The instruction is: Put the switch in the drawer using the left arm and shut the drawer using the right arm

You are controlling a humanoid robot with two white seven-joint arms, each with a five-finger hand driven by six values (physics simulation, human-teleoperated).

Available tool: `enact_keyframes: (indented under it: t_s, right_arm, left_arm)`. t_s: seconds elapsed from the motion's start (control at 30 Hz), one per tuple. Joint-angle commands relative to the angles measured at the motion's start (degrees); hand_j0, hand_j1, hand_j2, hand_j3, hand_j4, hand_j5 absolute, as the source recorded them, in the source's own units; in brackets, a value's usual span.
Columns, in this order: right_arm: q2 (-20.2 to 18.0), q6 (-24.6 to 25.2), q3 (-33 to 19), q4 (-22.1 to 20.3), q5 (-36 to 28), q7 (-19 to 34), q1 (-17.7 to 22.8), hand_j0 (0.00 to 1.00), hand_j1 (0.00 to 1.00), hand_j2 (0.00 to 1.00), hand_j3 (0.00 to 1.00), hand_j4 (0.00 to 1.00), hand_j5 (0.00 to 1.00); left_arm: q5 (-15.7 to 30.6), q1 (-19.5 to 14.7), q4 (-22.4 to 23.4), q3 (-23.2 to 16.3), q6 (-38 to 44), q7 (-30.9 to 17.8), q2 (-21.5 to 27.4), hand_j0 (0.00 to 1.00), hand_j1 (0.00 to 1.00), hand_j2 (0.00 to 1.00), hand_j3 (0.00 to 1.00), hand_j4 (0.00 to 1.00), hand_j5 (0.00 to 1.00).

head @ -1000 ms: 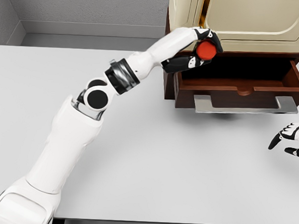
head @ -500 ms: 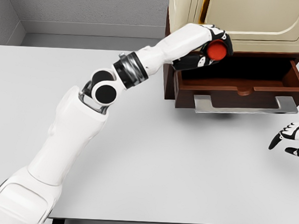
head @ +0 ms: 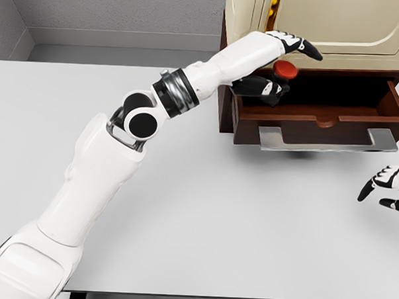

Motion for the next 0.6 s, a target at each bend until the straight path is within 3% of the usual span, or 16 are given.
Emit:
enact_keyframes:
  t_s: [0.0, 0.27, 0.33, 0.37, 0.47, 0.57]
  right_arm:
    - [-0.1, 0.2, 0.1, -0.1, -0.4, 0.0, -0.1, 0.56, 0.56, 0.56, 0.56, 0.56, 0.56]
    - [-0.1, 0.2, 0.1, -0.1, -0.4, 0.0, -0.1, 0.56, 0.56, 0.56, 0.56, 0.56, 0.56]
    - [0.0, 0.2, 0.2, -0.1, -0.4, 0.0, -0.2, 0.55, 0.55, 0.55, 0.55, 0.55, 0.55]
    - [0.1, 0.2, 0.2, 0.0, -0.4, 0.0, -0.4, 0.55, 0.55, 0.55, 0.55, 0.55, 0.55]
    - [0.0, 0.2, 0.2, 0.0, -0.4, 0.0, -0.9, 0.55, 0.55, 0.55, 0.55, 0.55, 0.55]
    - [-0.1, 0.2, 0.5, 0.0, -0.4, 0.0, -1.6, 0.55, 0.55, 0.55, 0.55, 0.55, 0.55]
  left_arm:
    - [0.2, 0.0, 0.0, -0.1, 0.0, 0.0, 0.0, 0.78, 0.78, 0.78, 0.78, 0.78, 0.78]
    - [-0.2, 0.1, -0.6, -0.4, -1.6, 0.0, 0.0, 0.79, 0.79, 0.79, 0.79, 0.79, 0.79]
    - [0.0, 0.5, -2.7, -0.3, -10.2, 0.0, 0.0, 0.81, 0.81, 0.81, 0.81, 0.81, 0.81]
    - [0.1, 0.9, -5.3, -0.2, -16.5, 0.0, 2.3, 0.82, 0.82, 0.82, 0.82, 0.82, 0.82]
    - [1.4, 3.8, -10.7, 1.1, -16.5, 0.5, 10.4, 0.89, 0.89, 0.89, 0.89, 0.89, 0.89]
    - [7.1, 5.1, -11.8, 7.1, -16.5, 0.6, 18.2, 0.96, 0.96, 0.96, 0.96, 0.96, 0.96]
